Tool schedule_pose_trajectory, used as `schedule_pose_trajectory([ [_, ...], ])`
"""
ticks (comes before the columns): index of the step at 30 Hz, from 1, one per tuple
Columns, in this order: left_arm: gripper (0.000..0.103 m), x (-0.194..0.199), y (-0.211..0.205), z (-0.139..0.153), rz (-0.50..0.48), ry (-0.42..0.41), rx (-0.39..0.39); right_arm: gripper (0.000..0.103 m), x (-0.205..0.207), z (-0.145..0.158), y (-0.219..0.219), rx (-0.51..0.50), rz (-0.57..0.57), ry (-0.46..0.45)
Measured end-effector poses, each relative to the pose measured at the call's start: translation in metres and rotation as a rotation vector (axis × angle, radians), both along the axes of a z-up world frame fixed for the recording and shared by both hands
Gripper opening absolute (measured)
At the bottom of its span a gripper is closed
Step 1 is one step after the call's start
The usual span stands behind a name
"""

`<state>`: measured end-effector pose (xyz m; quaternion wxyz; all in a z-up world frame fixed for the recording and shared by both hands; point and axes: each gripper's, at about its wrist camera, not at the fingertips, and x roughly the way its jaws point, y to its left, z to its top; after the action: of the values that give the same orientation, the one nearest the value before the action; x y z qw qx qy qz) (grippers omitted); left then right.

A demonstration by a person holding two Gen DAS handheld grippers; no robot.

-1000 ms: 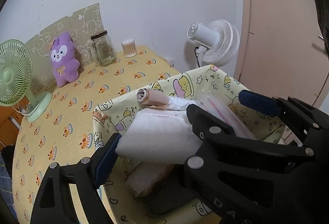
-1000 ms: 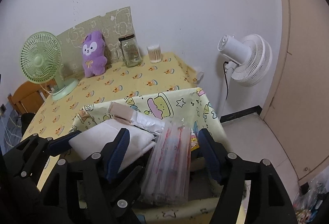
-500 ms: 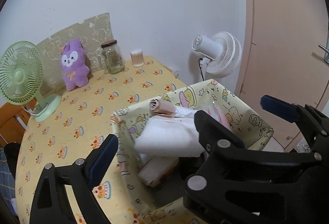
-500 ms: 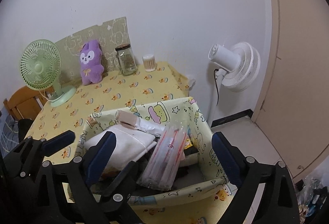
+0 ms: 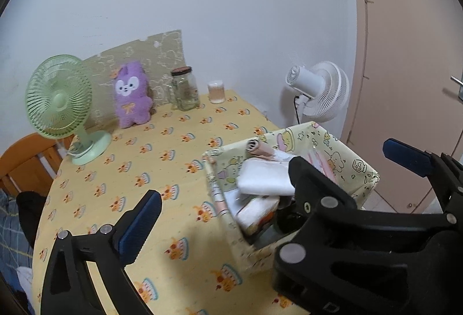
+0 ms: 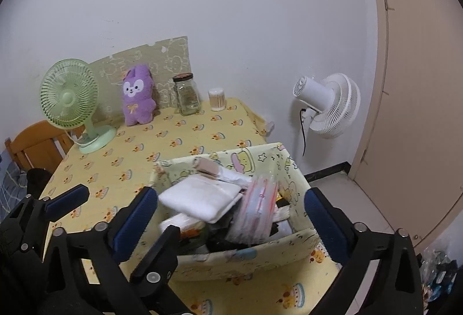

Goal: Organize soft objects

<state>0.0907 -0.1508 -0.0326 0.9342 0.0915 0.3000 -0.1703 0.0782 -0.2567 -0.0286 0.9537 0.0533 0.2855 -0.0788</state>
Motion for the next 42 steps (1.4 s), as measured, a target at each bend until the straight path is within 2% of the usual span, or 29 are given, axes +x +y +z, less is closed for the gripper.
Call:
schedule_pose_trajectory([
  [12,0.103,-0.03,0.069,0.025,0.131,-0.067,-0.016,0.103,-0.029,0.034,0.057,-0.064,0.07,-0.079],
  [20,0.103,-0.053,0.115,0.042,0.211,-0.127,-0.05,0.103,-0.043,0.047,0.086,-0.023,0.114,-0.108],
  [30,0.103,-0.066,0.163,0.048,0.274,-0.124,-0.126,0.103,-0.061,0.058,0.106,-0.015,0.117,-0.142],
  [42,0.103,-0.078,0.171,0.049,0.323,-0.162,-0.134,0.103,-0.072,0.062,0.105,-0.029,0.122,-0.168],
])
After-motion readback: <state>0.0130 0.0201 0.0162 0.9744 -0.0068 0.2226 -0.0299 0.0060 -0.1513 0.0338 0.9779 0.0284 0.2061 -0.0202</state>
